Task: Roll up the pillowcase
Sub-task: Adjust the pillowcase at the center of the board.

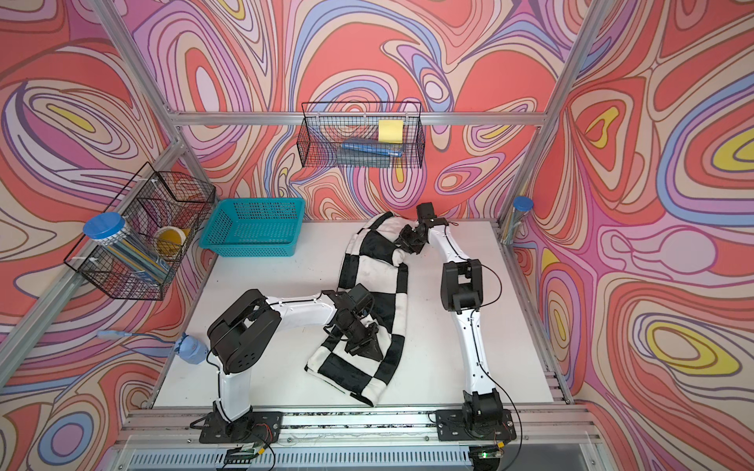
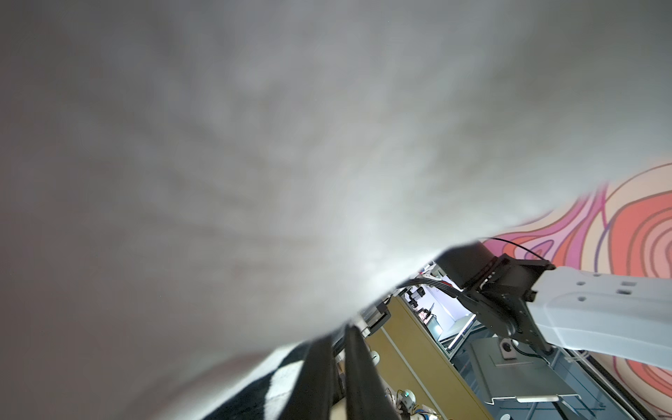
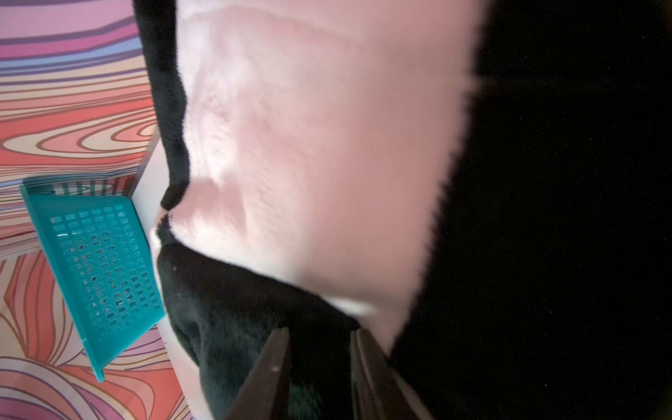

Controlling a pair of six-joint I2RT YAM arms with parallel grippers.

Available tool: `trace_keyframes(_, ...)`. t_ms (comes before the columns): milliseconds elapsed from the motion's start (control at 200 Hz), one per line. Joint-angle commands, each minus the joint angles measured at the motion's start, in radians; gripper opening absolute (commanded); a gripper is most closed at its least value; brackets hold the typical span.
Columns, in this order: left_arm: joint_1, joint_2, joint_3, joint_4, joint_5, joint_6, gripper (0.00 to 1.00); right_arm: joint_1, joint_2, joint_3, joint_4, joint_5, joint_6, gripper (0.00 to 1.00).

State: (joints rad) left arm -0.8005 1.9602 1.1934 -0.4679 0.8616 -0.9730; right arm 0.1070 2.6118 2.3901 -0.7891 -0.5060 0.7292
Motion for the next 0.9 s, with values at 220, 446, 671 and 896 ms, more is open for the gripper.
trace_keyframes(220,0.142,-0.246,0.114,-0.253,-0.193,0.103,0.52,-0.057,-0.346,-0.281,0.023,0.015,-0.069,0.0)
trace_keyframes(446,0.337,0.03,0.375,-0.226,-0.219,0.147,0.0,0.028,-0.597,-0.829,0.097,0.034,-0.118,0.0)
trace_keyframes(671,0.332,0.328,0.689,-0.29,-0.2,0.164,0.0,0.128,-0.566,-0.963,0.133,0.071,-0.096,0.0)
trace_keyframes(896,0.345,0.372,0.628,-0.295,-0.292,0.185,0.0,0.139,-0.451,-0.921,0.097,0.149,-0.086,0.0)
